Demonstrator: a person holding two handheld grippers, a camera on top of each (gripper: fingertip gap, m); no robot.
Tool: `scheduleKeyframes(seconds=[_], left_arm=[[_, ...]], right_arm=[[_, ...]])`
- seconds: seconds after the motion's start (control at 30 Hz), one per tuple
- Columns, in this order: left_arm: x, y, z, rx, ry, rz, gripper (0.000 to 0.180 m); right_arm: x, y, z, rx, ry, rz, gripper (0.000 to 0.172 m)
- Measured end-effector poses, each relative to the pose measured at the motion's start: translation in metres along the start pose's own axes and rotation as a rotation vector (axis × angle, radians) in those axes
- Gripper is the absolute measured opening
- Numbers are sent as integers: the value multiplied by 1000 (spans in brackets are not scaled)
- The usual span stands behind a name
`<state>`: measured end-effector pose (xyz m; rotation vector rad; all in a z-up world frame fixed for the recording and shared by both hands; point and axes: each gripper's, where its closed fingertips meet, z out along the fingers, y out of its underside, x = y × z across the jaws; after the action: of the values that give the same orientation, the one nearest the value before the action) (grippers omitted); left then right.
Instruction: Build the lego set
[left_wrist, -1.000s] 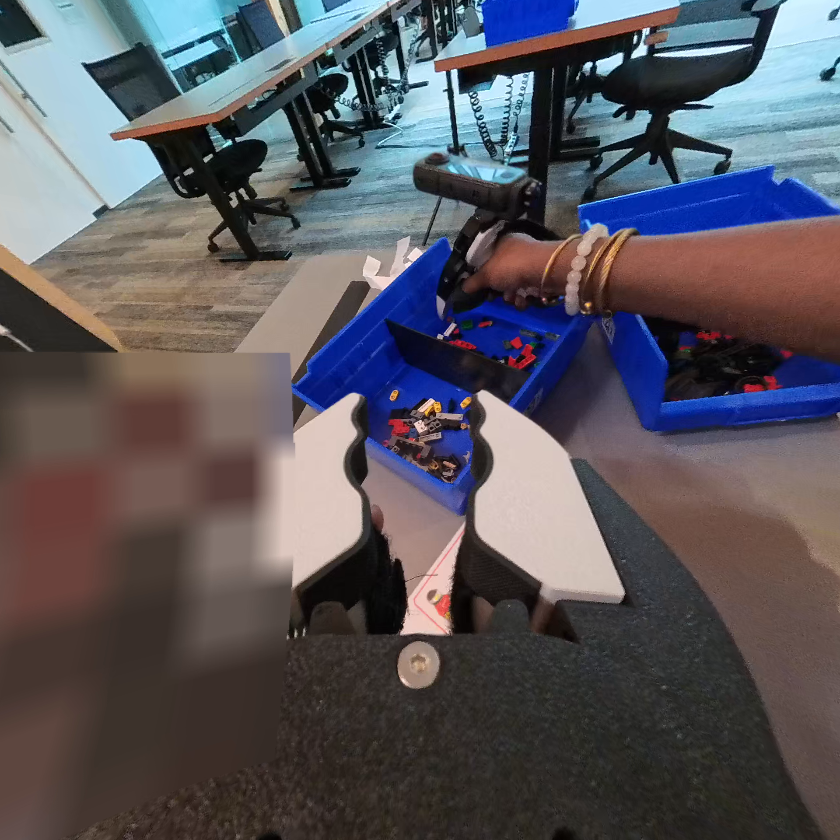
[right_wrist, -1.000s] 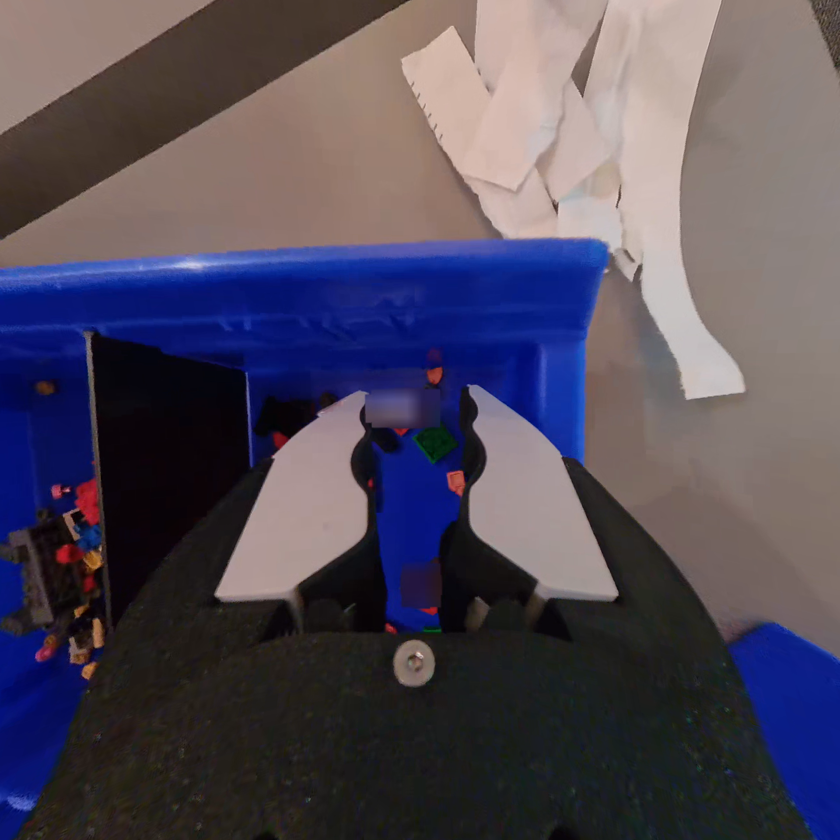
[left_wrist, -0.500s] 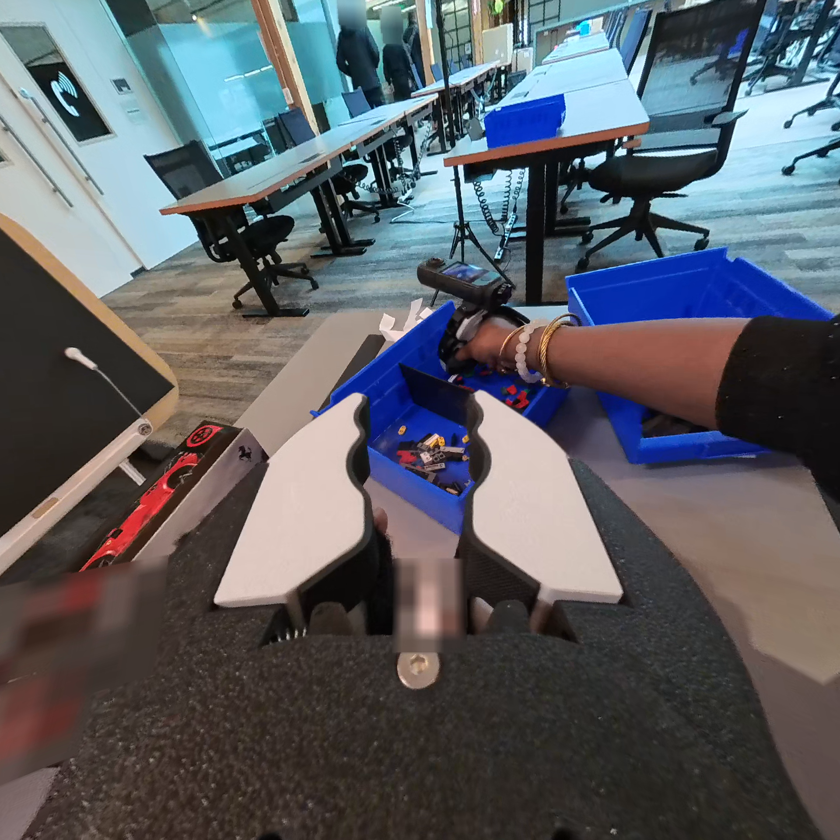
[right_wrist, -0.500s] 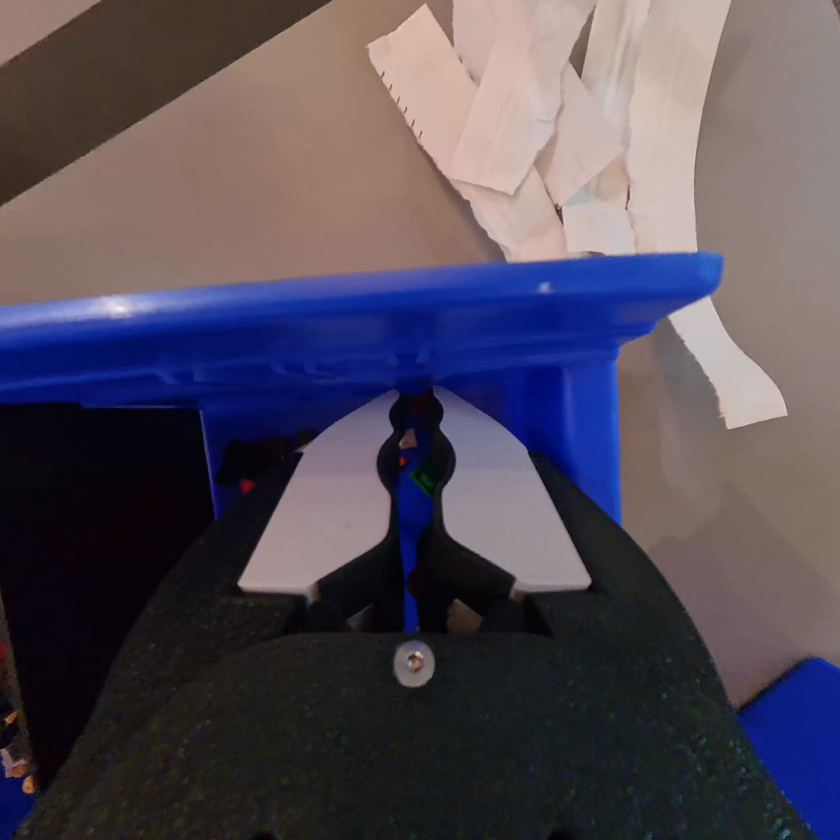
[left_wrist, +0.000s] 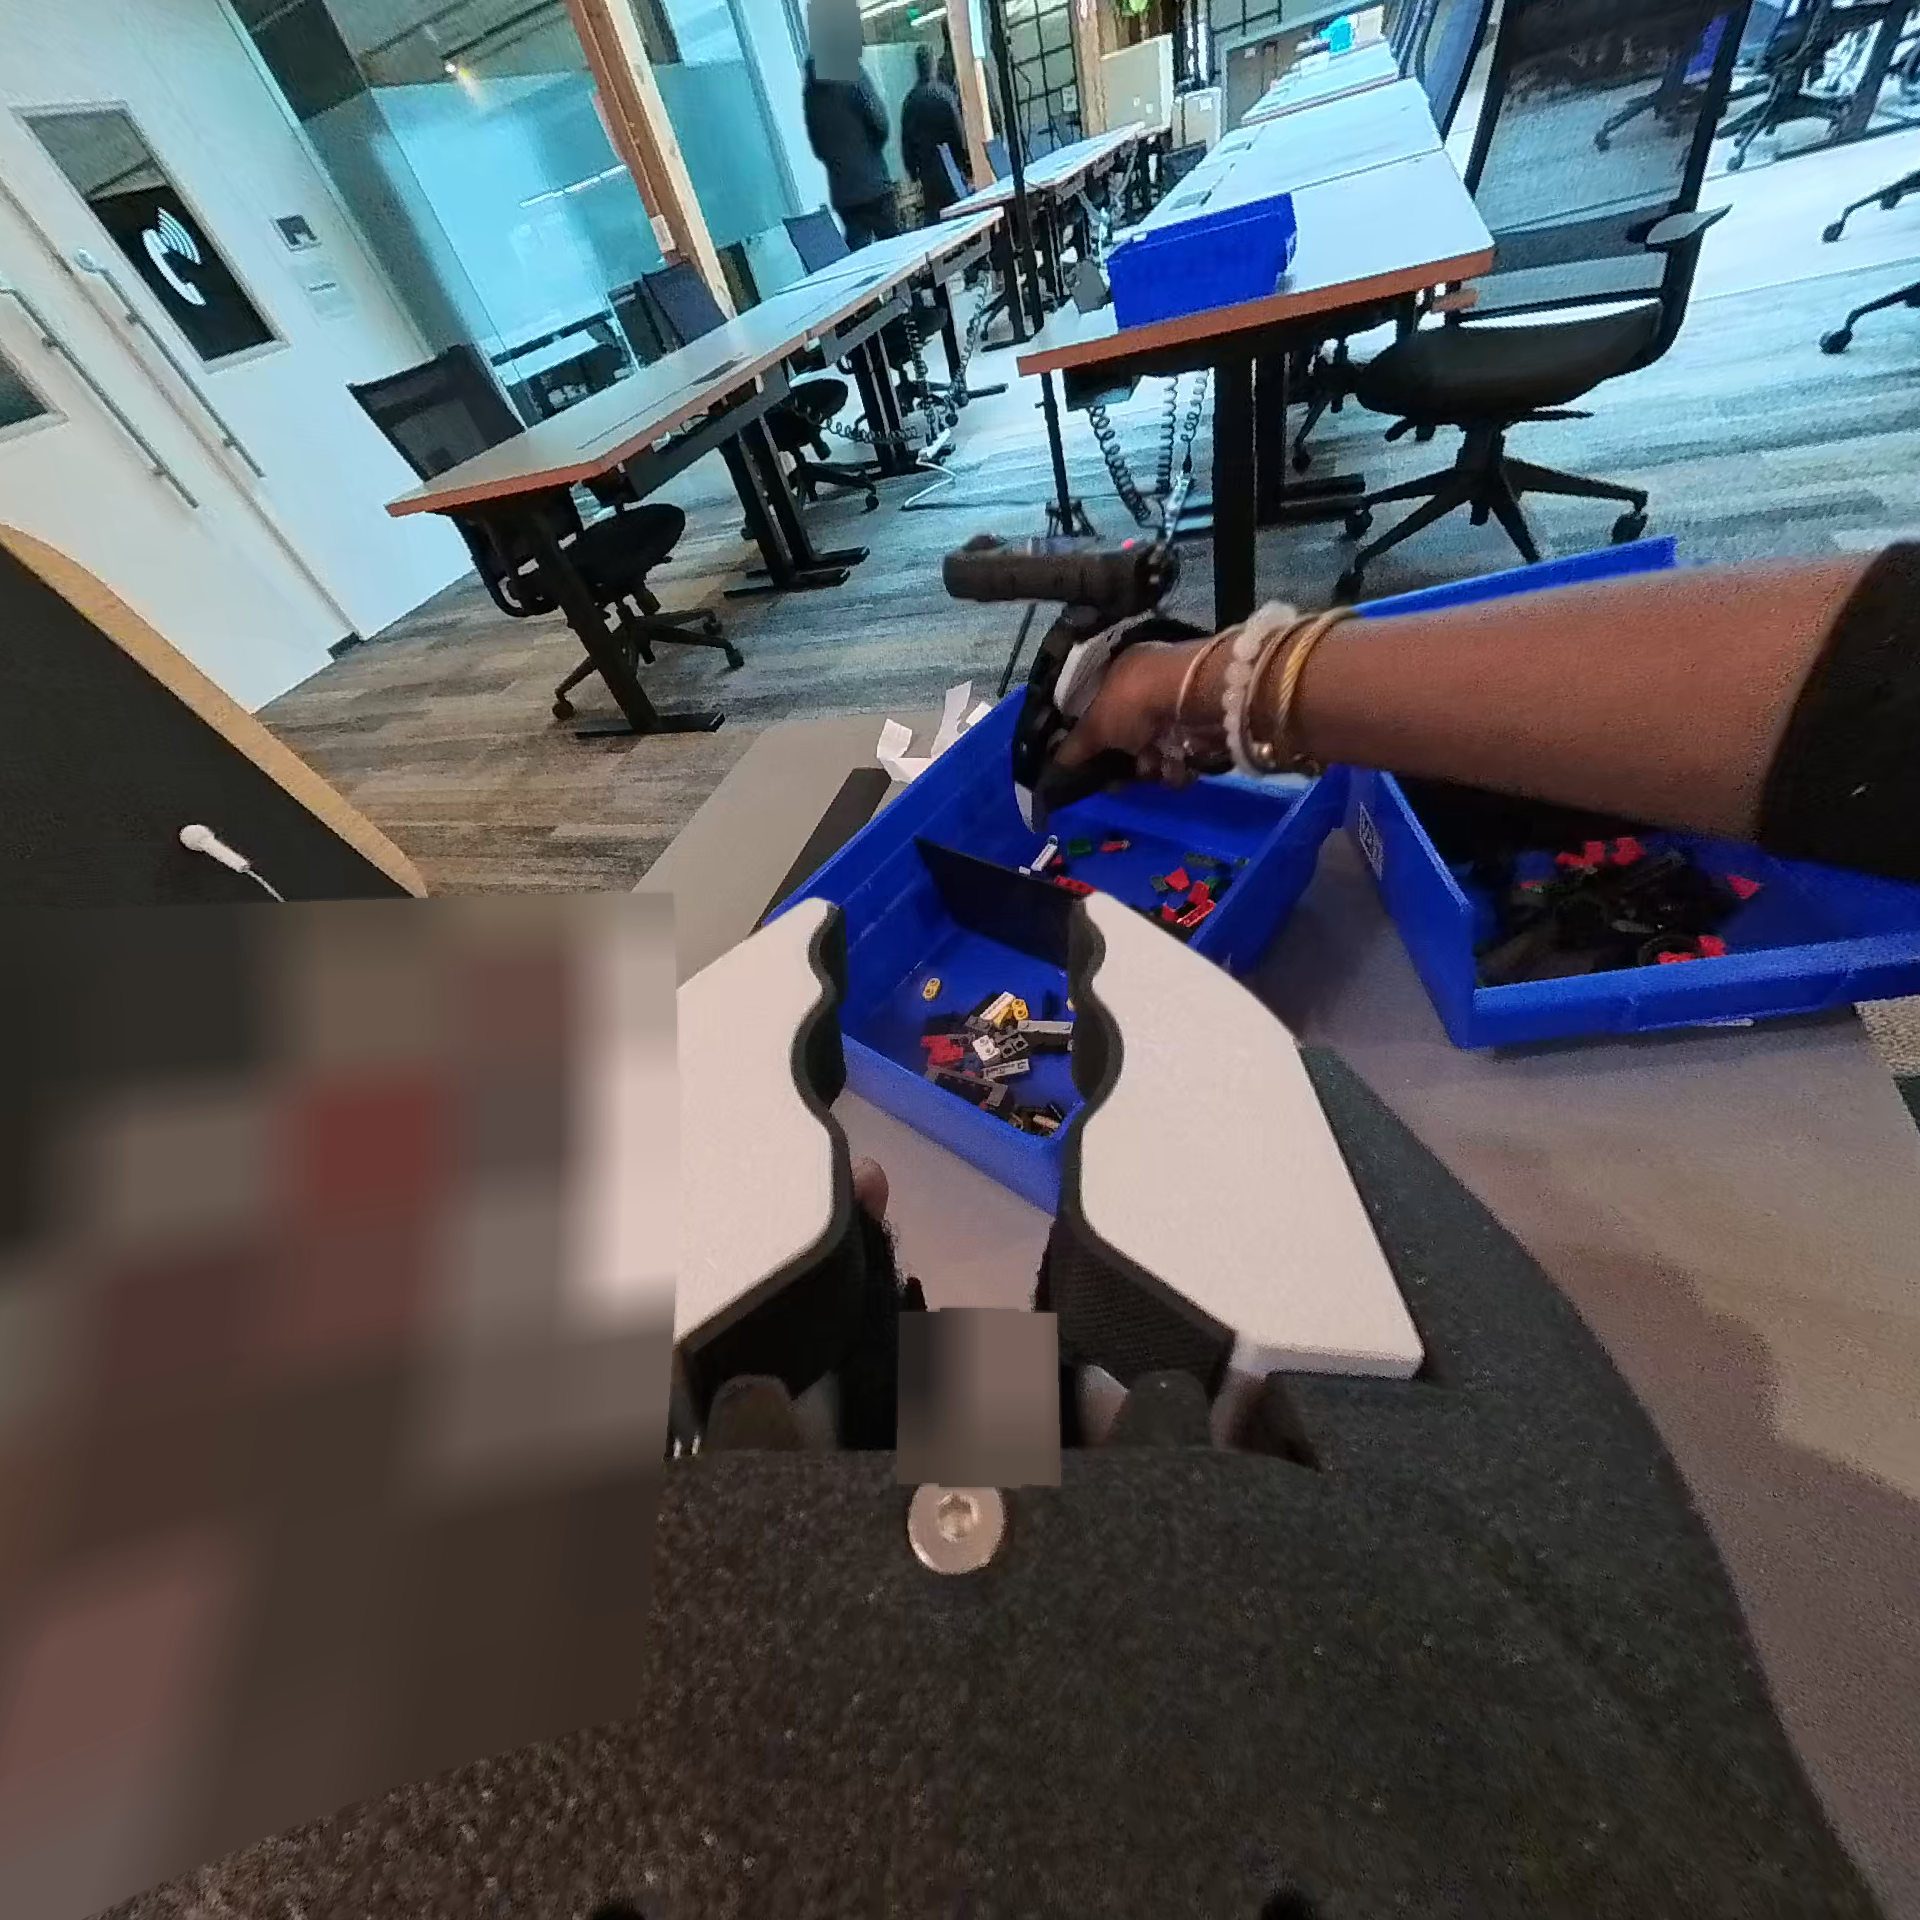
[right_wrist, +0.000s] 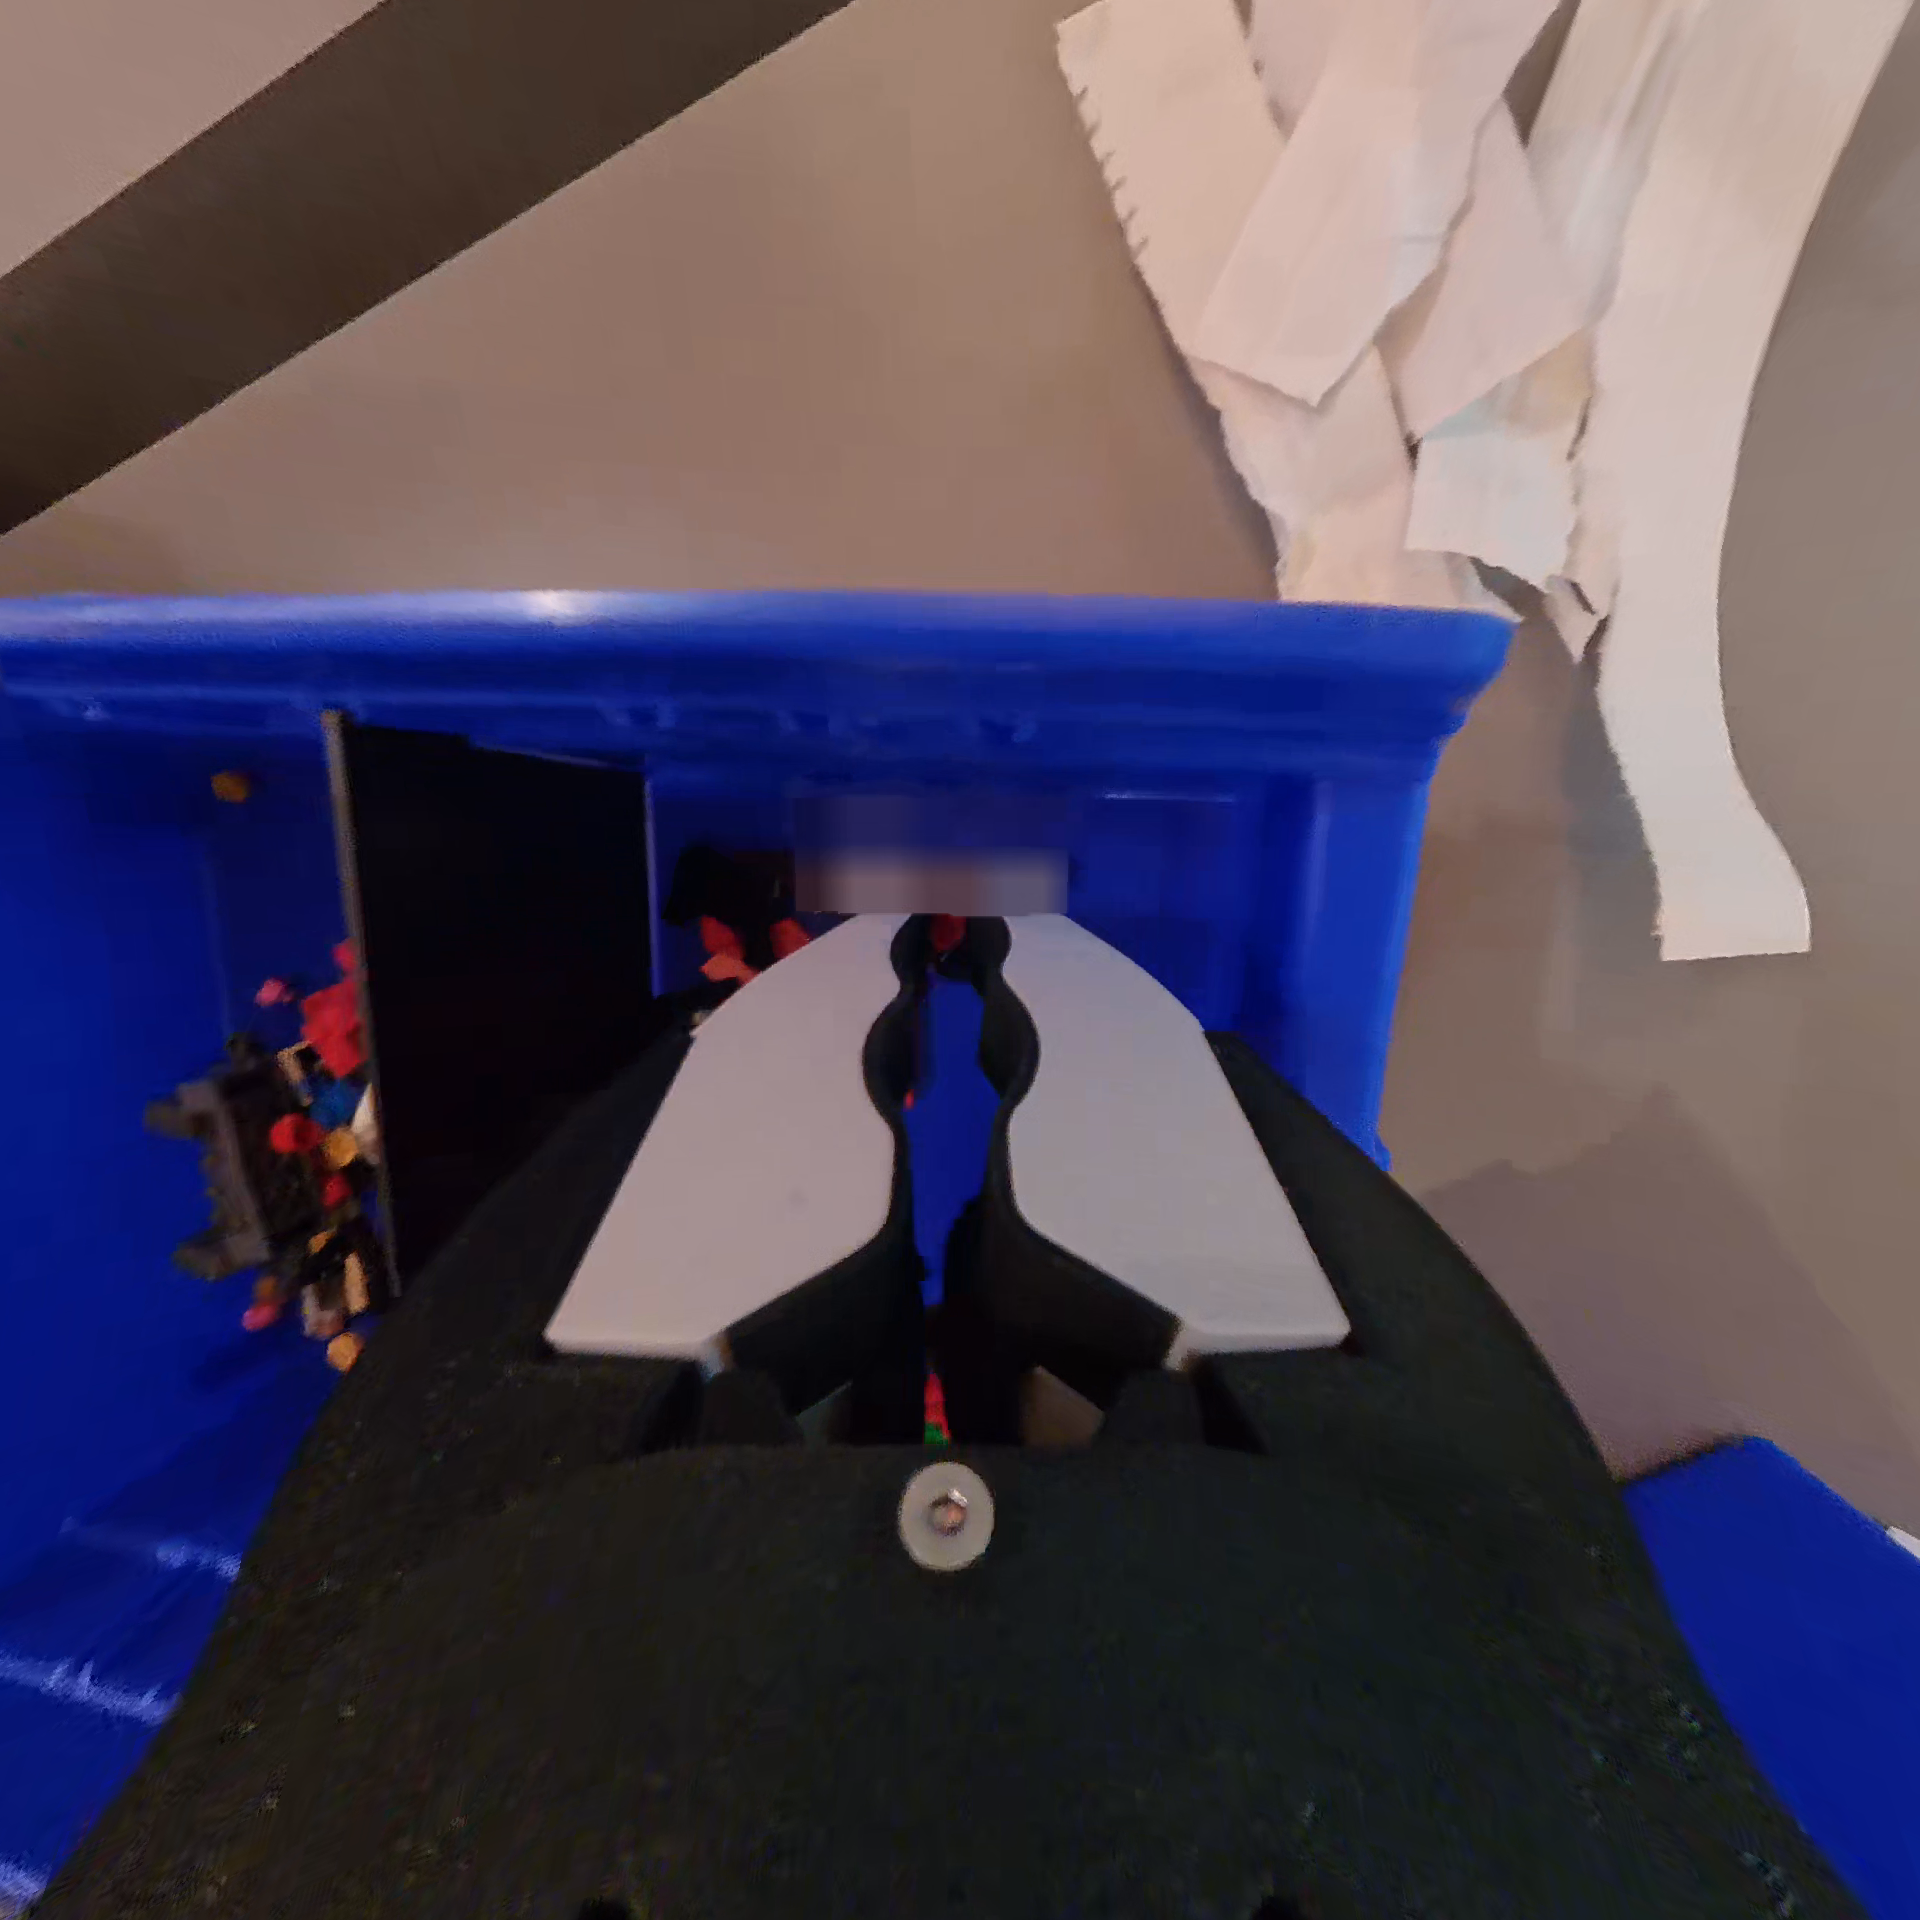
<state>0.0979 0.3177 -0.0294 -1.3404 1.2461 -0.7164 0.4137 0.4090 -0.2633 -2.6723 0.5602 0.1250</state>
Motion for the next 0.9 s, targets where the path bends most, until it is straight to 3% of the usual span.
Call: scheduleKeyframes(seconds=[0.27, 0.6, 0.9], left_arm=[[0, 12, 9, -57, 5, -2, 42], [-3, 27, 21, -124, -15, 15, 42], [-5, 59, 45, -274, -37, 54, 46]], right_arm=[[-17, 17, -37, -45, 2, -319, 7], [3, 61, -8, -277, 59, -621, 8], [-4, 63, -15, -294, -69, -773, 36]])
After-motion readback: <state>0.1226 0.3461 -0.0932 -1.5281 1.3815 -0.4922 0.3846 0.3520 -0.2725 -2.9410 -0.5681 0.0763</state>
